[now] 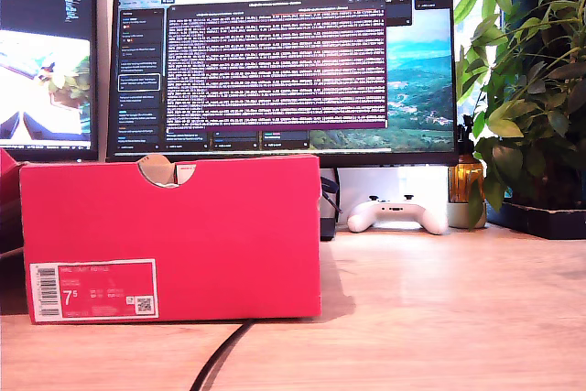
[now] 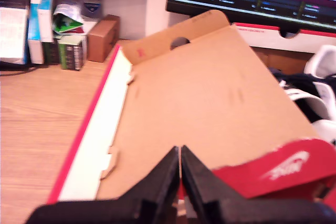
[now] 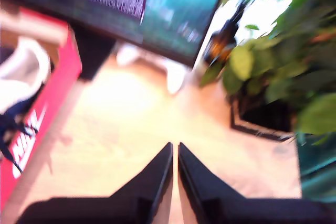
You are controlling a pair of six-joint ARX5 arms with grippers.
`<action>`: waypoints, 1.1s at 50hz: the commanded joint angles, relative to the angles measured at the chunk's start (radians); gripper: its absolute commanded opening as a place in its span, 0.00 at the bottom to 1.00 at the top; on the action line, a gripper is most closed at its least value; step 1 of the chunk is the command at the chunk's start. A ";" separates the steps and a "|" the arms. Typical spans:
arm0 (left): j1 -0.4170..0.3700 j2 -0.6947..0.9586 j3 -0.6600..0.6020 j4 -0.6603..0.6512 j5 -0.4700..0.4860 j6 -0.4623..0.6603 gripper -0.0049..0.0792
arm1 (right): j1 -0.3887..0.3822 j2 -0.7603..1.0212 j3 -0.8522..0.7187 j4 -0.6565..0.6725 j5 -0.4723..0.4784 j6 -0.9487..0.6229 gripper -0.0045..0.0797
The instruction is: Pack the blue shoes by picking the first shoe and placing it inside the red shoebox, left side, then picking and rotating the second shoe and placing it in the shoebox
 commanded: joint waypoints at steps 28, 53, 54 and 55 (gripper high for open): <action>0.005 -0.008 -0.040 0.004 -0.001 0.008 0.03 | -0.072 -0.166 -0.195 0.082 0.029 0.034 0.05; 0.005 -0.008 -0.040 0.004 -0.001 0.008 0.03 | -0.136 -0.334 -0.462 0.290 0.027 0.107 0.05; 0.005 -0.008 -0.040 0.004 -0.001 0.008 0.03 | -0.143 -0.339 -0.474 0.296 0.020 0.106 0.05; 0.005 -0.008 -0.040 0.004 -0.001 0.008 0.03 | -0.150 -0.343 -0.488 0.302 0.009 0.106 0.05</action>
